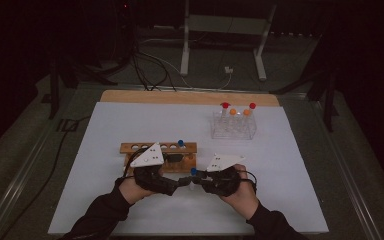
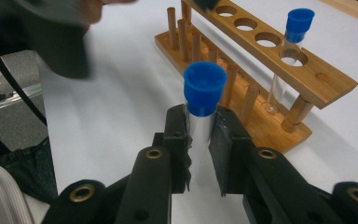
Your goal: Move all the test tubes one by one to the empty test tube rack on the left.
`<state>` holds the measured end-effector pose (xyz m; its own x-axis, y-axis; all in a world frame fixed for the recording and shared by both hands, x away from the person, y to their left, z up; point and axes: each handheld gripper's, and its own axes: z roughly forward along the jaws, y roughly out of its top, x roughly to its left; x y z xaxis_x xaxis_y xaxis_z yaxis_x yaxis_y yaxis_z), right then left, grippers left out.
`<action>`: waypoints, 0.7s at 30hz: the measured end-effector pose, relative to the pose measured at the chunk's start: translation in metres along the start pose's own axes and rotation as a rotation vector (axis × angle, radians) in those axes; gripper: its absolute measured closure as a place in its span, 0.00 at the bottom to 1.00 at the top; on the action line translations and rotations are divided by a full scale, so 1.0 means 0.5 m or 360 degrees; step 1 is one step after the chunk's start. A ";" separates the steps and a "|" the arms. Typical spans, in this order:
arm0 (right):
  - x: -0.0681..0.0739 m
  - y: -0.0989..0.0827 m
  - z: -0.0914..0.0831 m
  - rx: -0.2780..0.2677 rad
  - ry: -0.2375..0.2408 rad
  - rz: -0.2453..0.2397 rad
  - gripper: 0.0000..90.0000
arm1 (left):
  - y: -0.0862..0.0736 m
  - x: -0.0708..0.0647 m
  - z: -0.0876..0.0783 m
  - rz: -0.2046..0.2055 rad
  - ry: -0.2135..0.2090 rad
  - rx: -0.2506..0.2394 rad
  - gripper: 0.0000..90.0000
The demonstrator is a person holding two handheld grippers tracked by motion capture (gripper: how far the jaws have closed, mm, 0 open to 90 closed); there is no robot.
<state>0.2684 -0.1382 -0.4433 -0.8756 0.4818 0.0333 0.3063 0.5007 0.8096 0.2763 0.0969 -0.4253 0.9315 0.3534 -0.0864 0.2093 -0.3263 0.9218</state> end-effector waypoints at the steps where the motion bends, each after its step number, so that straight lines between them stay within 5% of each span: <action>1: 0.001 0.000 0.000 -0.0003 0.0004 -0.0001 0.85 | 0.000 0.000 0.003 -0.0004 -0.0002 0.0005 0.34; 12: 0.004 0.000 0.000 0.0001 0.0015 -0.0019 0.85 | -0.006 -0.002 0.028 0.0053 -0.0008 0.0068 0.64; 21: 0.003 -0.001 -0.002 0.0000 0.0003 -0.0020 0.85 | -0.008 0.001 0.038 0.0068 -0.0021 0.0091 0.80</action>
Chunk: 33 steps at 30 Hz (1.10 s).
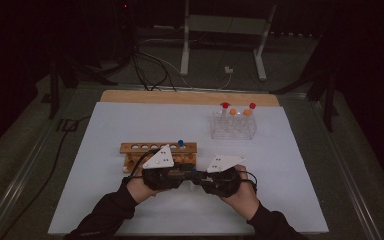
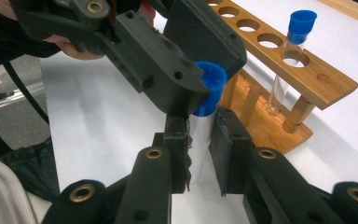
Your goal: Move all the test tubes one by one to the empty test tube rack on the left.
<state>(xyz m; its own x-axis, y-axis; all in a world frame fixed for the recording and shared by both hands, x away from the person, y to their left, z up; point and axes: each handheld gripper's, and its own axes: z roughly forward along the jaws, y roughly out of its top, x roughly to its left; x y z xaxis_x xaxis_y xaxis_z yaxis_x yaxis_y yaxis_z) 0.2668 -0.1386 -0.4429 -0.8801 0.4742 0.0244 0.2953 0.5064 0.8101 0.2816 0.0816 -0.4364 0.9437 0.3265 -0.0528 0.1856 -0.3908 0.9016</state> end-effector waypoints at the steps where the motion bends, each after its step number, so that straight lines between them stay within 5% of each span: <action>1: 0.000 0.000 0.000 0.0001 -0.0002 -0.0003 0.85 | 0.000 0.001 0.001 -0.0003 -0.0008 0.0000 0.81; 11: 0.000 0.001 -0.002 -0.0013 -0.0008 -0.0003 0.84 | 0.006 0.000 -0.002 0.0012 -0.0005 0.0015 0.86; 20: -0.004 0.005 -0.018 -0.0084 -0.0070 0.0027 0.54 | 0.019 0.008 -0.028 -0.0006 0.0020 -0.0012 0.86; 33: -0.016 0.010 -0.023 -0.0134 0.0030 0.0060 0.29 | 0.046 0.043 -0.085 -0.0018 0.0154 -0.0056 0.86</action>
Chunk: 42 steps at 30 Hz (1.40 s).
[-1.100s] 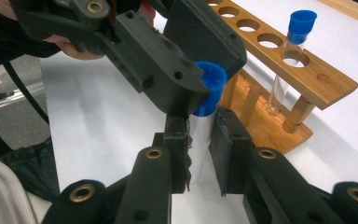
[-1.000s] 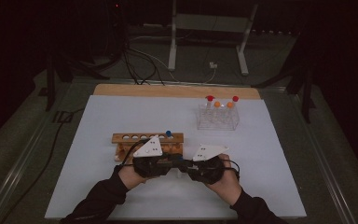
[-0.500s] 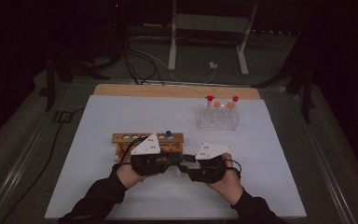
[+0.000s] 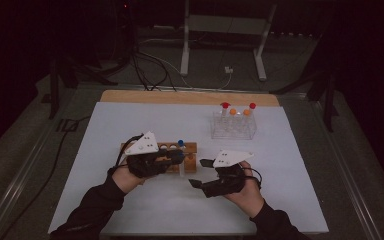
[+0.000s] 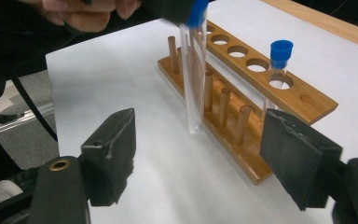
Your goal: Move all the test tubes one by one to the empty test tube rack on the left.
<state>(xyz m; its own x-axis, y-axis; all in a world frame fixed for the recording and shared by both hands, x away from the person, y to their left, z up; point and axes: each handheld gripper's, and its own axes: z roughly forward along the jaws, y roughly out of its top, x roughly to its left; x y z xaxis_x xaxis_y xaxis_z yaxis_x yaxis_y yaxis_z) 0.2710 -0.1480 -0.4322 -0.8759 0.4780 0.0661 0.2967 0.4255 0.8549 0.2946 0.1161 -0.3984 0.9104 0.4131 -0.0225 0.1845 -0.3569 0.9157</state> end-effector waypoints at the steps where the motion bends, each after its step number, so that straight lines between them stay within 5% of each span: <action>1: 0.000 0.000 -0.001 -0.0007 -0.0012 -0.0003 0.27 | 0.003 0.003 -0.004 0.0005 0.0005 -0.0001 0.86; 6: -0.003 0.000 -0.006 -0.0057 -0.0051 0.0035 0.15 | 0.016 0.019 -0.019 0.0007 0.0063 -0.0021 0.86; 10: -0.009 -0.001 -0.015 -0.0089 0.0002 0.0032 0.01 | 0.028 0.035 -0.031 0.0010 0.0105 -0.0037 0.86; 27: -0.019 -0.001 -0.032 -0.0102 -0.0029 0.0026 0.00 | 0.022 0.112 -0.003 -0.0031 0.0268 -0.0069 0.86; 42: -0.023 -0.005 -0.032 -0.0088 -0.0017 0.0042 0.00 | -0.038 0.129 0.047 -0.0108 0.0243 0.0035 0.86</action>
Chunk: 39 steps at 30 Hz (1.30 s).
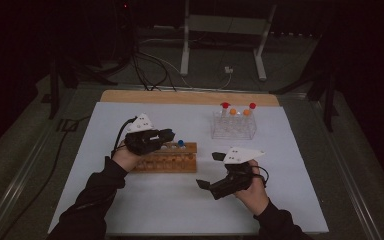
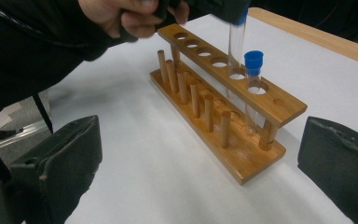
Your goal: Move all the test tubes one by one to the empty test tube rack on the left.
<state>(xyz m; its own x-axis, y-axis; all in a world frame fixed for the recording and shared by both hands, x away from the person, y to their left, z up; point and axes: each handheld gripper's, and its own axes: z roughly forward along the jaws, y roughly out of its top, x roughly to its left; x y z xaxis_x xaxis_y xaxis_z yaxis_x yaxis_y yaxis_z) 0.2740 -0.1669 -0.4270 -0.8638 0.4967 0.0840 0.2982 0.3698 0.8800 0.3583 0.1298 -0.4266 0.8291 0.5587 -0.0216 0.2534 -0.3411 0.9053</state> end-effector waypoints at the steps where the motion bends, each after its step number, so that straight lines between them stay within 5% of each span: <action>1: 0.000 0.000 0.000 0.0000 -0.0002 -0.0002 0.00 | -0.003 -0.001 0.003 -0.0008 0.0001 0.0007 0.86; 29: -0.001 0.000 -0.004 -0.0004 0.0021 -0.0007 0.00 | -0.033 0.003 0.026 -0.0026 -0.0022 0.0147 0.84; 35: -0.011 0.009 -0.012 -0.0051 -0.0018 -0.0075 0.00 | -0.020 -0.008 -0.006 -0.0021 -0.0082 0.0075 0.56; 39: -0.027 0.017 -0.026 -0.0121 -0.0052 -0.0108 0.00 | -0.015 -0.024 -0.033 0.0000 -0.0120 0.0050 0.46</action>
<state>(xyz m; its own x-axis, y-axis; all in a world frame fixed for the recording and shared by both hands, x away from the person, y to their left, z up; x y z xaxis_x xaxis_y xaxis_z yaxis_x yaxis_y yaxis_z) 0.2830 -0.1808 -0.4145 -0.8670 0.4983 0.0089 0.2067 0.3431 0.9163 0.3383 0.1378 -0.4260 0.8639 0.5007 -0.0546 0.2679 -0.3650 0.8916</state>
